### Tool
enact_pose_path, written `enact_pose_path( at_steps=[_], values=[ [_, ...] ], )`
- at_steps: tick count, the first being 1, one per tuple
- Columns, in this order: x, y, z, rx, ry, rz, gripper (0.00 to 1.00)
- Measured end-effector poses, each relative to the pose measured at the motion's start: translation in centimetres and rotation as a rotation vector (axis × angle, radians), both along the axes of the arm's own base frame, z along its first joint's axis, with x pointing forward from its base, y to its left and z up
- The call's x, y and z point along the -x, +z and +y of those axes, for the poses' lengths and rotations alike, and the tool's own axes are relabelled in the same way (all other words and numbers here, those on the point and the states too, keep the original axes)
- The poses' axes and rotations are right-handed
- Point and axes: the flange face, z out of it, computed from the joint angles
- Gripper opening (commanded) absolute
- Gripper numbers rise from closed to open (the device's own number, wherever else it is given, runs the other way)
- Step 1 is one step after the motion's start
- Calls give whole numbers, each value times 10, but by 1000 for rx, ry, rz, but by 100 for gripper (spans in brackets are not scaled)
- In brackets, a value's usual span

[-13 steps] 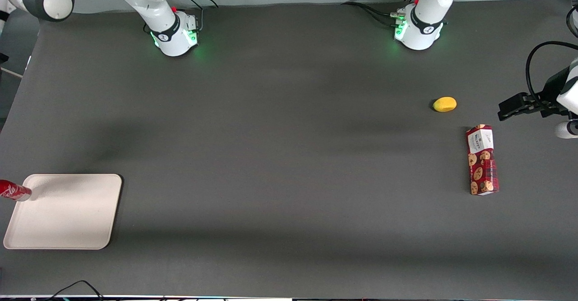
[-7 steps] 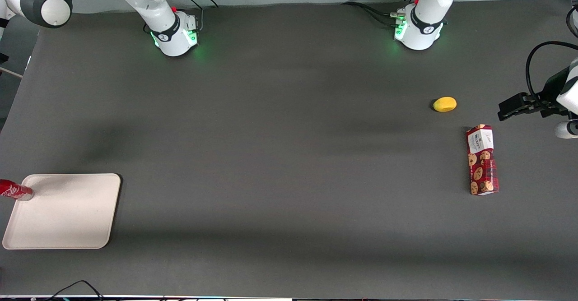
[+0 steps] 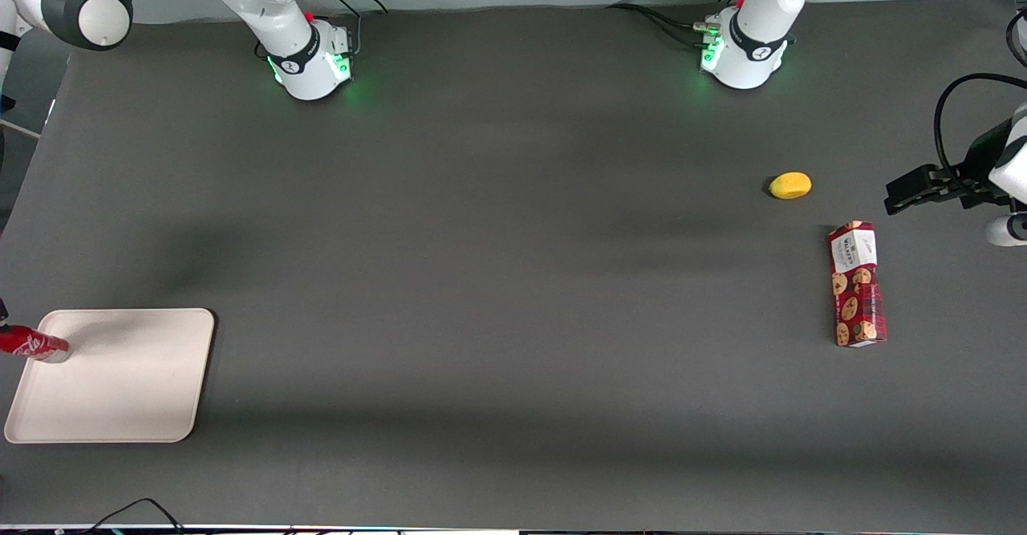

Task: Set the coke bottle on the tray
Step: 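Lower the bottle onto the tray's corner and open the right gripper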

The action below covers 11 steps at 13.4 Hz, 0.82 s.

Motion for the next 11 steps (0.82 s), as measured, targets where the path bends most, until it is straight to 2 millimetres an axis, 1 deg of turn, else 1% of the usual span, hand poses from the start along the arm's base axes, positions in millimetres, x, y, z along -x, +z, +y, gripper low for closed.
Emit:
enact_pose_path(
  at_steps=[1, 2, 6, 8, 9, 10, 11],
  values=[
    [0, 0, 1, -4, -1, 0, 73],
    [0, -1, 1, -8, -3, 0, 99],
    [1, 1, -2, -32, -22, -19, 100],
    [-2, 11, 5, -40, -16, -19, 100],
    [-5, 22, 18, -59, -10, 2, 100],
    [-10, 37, 36, -76, -10, 19, 100],
    [-14, 57, 59, -90, -18, 30, 100]
  ],
)
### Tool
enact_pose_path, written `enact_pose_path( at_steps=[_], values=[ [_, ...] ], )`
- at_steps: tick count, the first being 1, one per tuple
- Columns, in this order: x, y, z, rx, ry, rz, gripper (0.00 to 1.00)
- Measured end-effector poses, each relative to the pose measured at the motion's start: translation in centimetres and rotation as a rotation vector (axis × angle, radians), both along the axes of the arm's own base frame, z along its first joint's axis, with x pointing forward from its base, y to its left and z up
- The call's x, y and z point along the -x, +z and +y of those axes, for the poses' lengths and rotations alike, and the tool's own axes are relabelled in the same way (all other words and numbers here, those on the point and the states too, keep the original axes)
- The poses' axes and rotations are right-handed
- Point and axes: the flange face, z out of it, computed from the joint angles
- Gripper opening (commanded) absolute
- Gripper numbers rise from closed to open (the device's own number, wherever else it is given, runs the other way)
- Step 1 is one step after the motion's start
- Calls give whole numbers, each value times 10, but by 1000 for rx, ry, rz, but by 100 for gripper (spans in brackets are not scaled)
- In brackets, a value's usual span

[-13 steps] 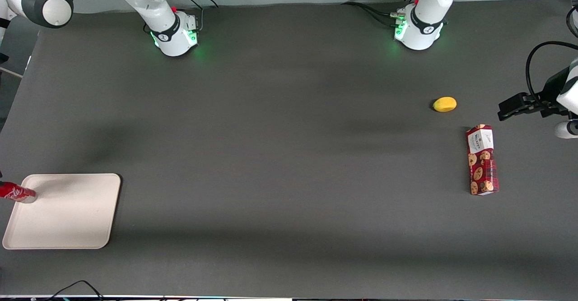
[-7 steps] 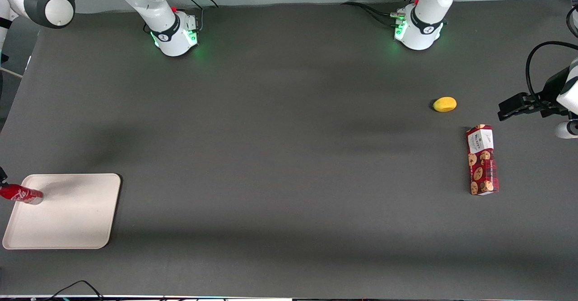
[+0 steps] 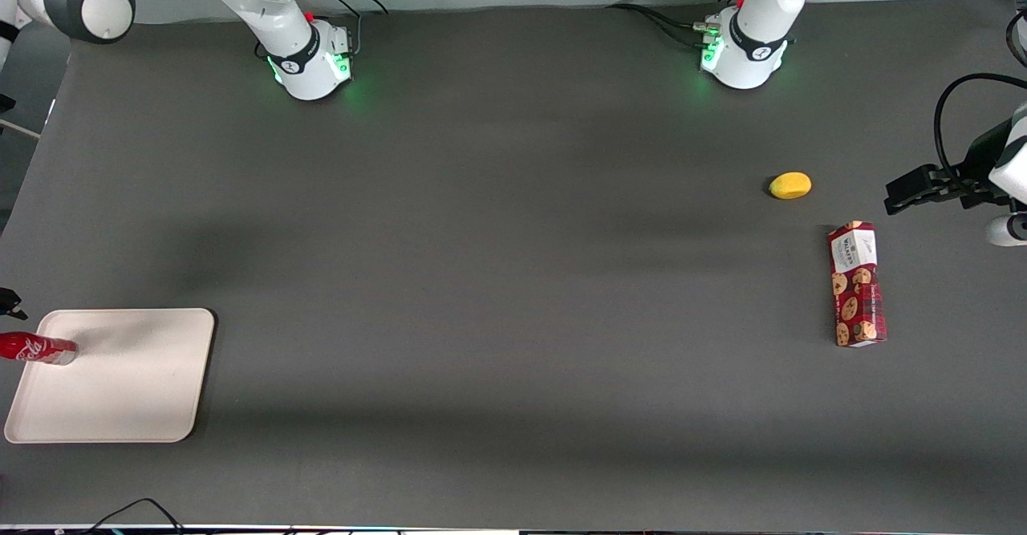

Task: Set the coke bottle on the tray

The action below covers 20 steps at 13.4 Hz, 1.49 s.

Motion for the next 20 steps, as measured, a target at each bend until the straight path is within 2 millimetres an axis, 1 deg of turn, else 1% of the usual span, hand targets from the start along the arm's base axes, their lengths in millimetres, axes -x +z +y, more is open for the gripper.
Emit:
enact_pose_path(
  at_steps=[1, 3, 5, 7, 9, 10, 13, 15, 17, 18, 19, 20],
  values=[
    [-3, 24, 24, -11, -13, 6, 100],
    [-1, 71, 67, -29, -48, 7, 100],
    [9, 112, 100, -43, -93, -1, 100],
    [25, 145, 129, -60, -145, -15, 100],
    [45, 175, 165, -86, -211, -41, 100],
    [58, 189, 188, -102, -256, -45, 100],
    [118, 235, 268, -126, -413, -27, 100],
    [154, 253, 314, -122, -501, -19, 100],
    [181, 256, 360, -105, -564, -22, 100],
    [188, 254, 371, -97, -579, -24, 100],
    [191, 254, 373, -96, -594, -26, 100],
    [190, 256, 370, -98, -612, -33, 100]
  ],
)
